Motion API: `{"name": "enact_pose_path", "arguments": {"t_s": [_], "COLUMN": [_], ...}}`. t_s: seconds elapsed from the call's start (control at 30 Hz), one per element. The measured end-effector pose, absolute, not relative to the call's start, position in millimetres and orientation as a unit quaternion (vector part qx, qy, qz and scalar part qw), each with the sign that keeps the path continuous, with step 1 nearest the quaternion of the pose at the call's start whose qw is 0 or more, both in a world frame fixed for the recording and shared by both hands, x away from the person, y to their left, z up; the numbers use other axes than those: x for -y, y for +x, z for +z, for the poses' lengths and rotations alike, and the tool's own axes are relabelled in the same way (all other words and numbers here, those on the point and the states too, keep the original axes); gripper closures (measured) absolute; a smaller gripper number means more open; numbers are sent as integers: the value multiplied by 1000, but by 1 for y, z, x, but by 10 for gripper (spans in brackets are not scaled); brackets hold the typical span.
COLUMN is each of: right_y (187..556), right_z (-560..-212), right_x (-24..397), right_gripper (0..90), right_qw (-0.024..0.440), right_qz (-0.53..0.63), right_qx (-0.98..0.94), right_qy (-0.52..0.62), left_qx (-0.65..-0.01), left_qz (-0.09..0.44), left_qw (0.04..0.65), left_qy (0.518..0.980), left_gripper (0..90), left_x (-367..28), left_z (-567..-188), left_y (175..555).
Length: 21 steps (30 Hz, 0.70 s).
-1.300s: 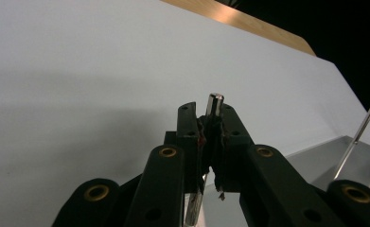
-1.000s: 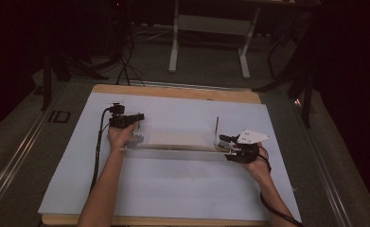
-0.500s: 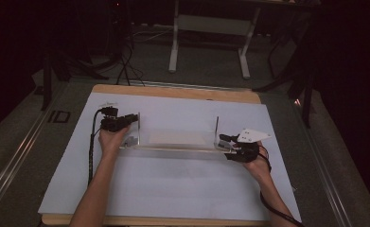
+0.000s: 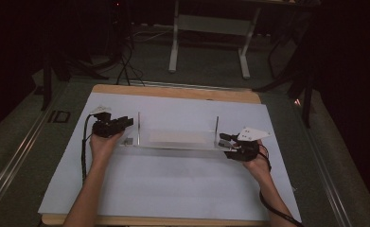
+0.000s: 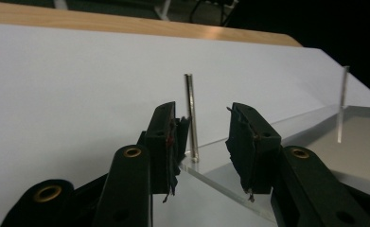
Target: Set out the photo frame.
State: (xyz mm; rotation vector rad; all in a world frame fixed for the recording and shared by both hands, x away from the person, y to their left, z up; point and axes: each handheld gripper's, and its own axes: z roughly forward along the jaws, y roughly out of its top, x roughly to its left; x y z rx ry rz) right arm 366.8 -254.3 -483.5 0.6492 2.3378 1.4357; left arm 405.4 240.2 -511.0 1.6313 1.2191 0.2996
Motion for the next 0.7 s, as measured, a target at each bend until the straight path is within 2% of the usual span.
{"name": "enact_pose_path", "arguments": {"t_s": [0.7], "right_y": [374], "right_z": [-475], "right_x": [253], "right_gripper": [513], "right_qw": [155], "right_qz": [505], "right_qx": [-813], "right_qy": [243], "left_qx": [-486], "left_qz": [159], "left_qw": [516], "left_qy": [688], "left_gripper": [612], "left_x": [-269], "left_z": [-492], "left_y": [376]}}
